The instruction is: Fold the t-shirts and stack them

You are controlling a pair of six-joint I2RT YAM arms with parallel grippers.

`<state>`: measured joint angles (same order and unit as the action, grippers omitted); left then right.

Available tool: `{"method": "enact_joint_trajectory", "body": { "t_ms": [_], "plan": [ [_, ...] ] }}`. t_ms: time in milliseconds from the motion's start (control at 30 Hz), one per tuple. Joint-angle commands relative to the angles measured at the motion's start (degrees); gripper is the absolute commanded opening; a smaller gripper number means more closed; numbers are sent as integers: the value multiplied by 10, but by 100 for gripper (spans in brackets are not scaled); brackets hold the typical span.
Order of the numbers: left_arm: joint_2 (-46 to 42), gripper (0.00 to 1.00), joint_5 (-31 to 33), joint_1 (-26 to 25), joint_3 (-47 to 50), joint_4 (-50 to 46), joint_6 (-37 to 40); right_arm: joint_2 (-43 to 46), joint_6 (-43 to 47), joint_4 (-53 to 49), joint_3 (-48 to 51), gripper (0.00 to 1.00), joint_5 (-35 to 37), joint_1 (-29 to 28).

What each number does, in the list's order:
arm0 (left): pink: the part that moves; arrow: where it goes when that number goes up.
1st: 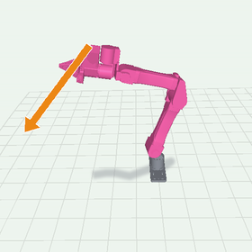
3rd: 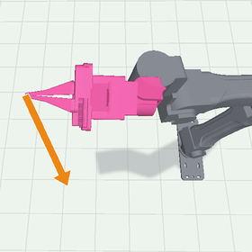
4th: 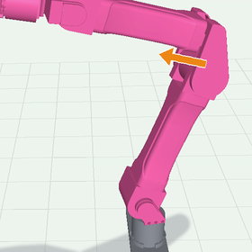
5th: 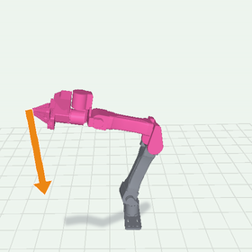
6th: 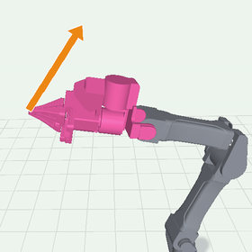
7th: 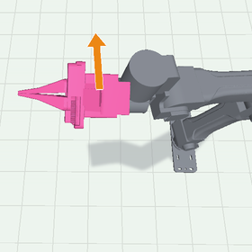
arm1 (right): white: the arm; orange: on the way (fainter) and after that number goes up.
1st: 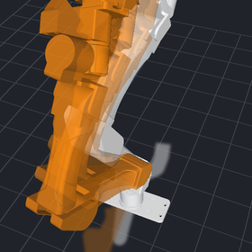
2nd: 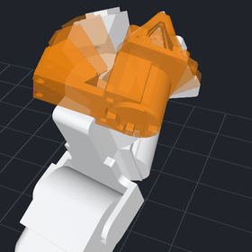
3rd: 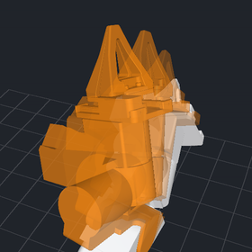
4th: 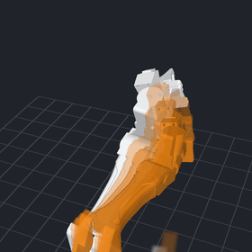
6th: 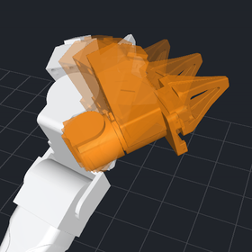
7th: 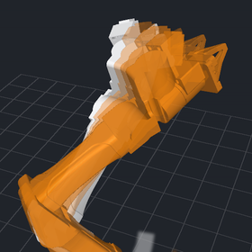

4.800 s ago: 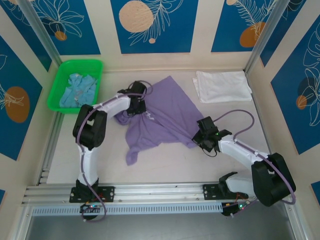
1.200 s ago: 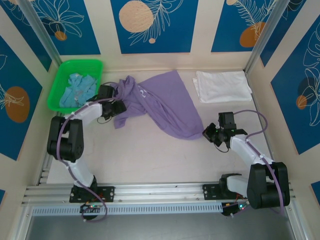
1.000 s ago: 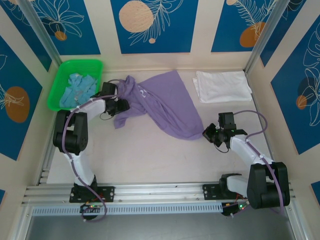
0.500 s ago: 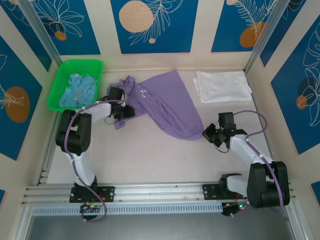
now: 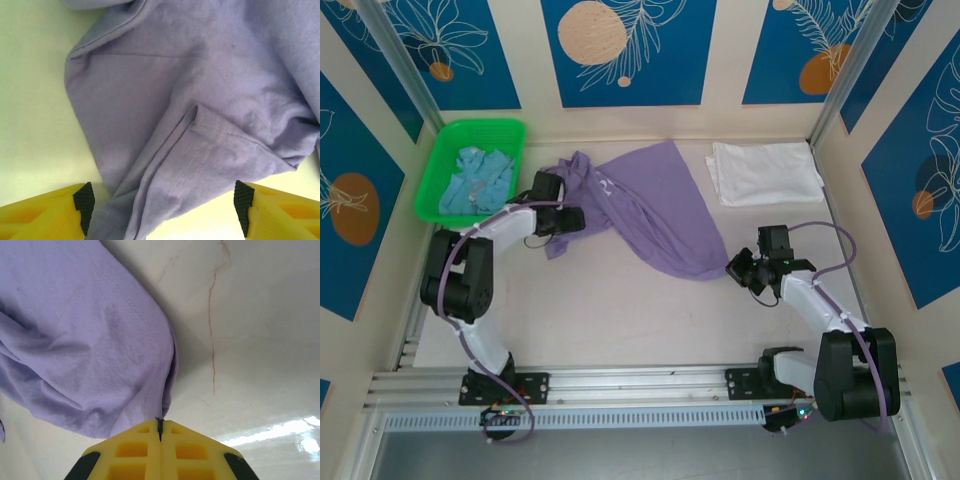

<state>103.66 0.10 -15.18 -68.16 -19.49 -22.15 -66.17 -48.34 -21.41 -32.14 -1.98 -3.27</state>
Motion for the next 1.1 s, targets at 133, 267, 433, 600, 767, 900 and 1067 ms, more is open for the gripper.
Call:
{"method": "enact_joint_trajectory", "body": {
  "t_ms": [133,267,433,600,767,900,1067],
  "plan": [
    [89,76,-49,-3,-99,-30,44,-9,8,-3,-10,0,-17,4],
    [134,73,-69,-3,-151,-62,47,-10,10,-5,-9,0,-15,5],
    [159,58,-65,-15,-179,-71,39,-12,9,-3,-7,0,-14,6],
    [170,39,-44,-31,-200,-92,51,-12,10,-7,-9,0,-14,6],
    [156,33,-15,-41,-194,-103,58,-10,10,-7,-7,0,-11,7],
    [133,26,4,-48,-166,-99,56,-11,8,-7,-8,0,-13,7],
    [81,6,16,-62,-115,-87,48,-10,8,-10,-10,0,-14,7]
  ]
}}
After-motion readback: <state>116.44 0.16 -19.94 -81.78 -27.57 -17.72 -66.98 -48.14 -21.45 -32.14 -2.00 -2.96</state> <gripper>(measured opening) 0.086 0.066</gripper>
